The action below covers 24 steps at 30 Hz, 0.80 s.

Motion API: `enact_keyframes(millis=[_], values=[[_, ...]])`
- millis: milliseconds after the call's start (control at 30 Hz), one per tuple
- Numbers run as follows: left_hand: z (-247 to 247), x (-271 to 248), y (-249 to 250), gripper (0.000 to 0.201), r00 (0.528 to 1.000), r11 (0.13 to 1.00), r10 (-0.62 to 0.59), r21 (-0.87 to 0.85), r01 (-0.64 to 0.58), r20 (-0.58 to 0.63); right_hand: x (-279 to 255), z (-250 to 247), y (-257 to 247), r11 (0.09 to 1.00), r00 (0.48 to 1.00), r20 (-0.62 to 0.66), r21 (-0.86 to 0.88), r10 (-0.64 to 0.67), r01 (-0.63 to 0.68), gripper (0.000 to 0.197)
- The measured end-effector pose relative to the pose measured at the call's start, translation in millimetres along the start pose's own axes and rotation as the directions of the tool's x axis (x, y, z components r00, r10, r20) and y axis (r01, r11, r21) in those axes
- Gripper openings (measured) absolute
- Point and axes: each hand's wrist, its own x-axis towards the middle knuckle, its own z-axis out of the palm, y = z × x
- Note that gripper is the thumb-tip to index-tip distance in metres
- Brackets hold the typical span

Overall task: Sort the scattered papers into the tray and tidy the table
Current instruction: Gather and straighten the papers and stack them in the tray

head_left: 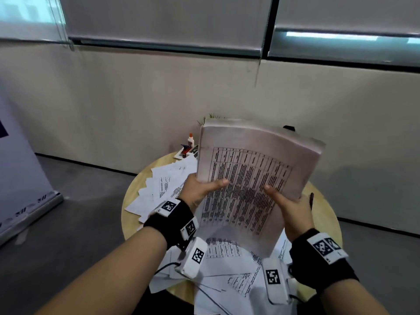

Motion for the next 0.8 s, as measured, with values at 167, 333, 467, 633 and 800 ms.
enact_keyframes(millis=[167, 333, 467, 633, 800], values=[[-0.9, 2.7, 8.4, 0.026, 0.996, 0.996, 0.085, -0.024, -0.085, 0.02, 3.9, -5.5, -18.4, 0.998, 0.999, -0.008, -0.029, -0.053, 0.053, 0.023], [0.0, 2.6, -2.4, 0.026, 0.995, 0.996, 0.093, -0.017, -0.093, 0.022, 0.8, -10.6, -12.4, 0.999, 1.0, 0.004, -0.035, -0.022, 0.022, 0.038], [4.5, 3.1, 5.1, 0.048, 0.993, 0.993, 0.112, -0.032, -0.111, 0.043, 1.6, -10.0, -13.0, 0.999, 0.999, 0.019, -0.016, -0.033, 0.033, 0.046], [10.7, -2.9, 20.3, 0.05, 0.987, 0.987, 0.157, -0.041, -0.156, 0.034, 4.2, -10.0, -14.4, 0.998, 0.998, 0.029, -0.028, -0.049, 0.05, 0.041], [17.8, -3.8, 44.1, 0.095, 0.954, 0.957, 0.273, -0.063, -0.282, -0.125, 3.8, -10.5, -17.4, 0.997, 0.996, 0.051, -0.021, -0.066, 0.067, 0.036]])
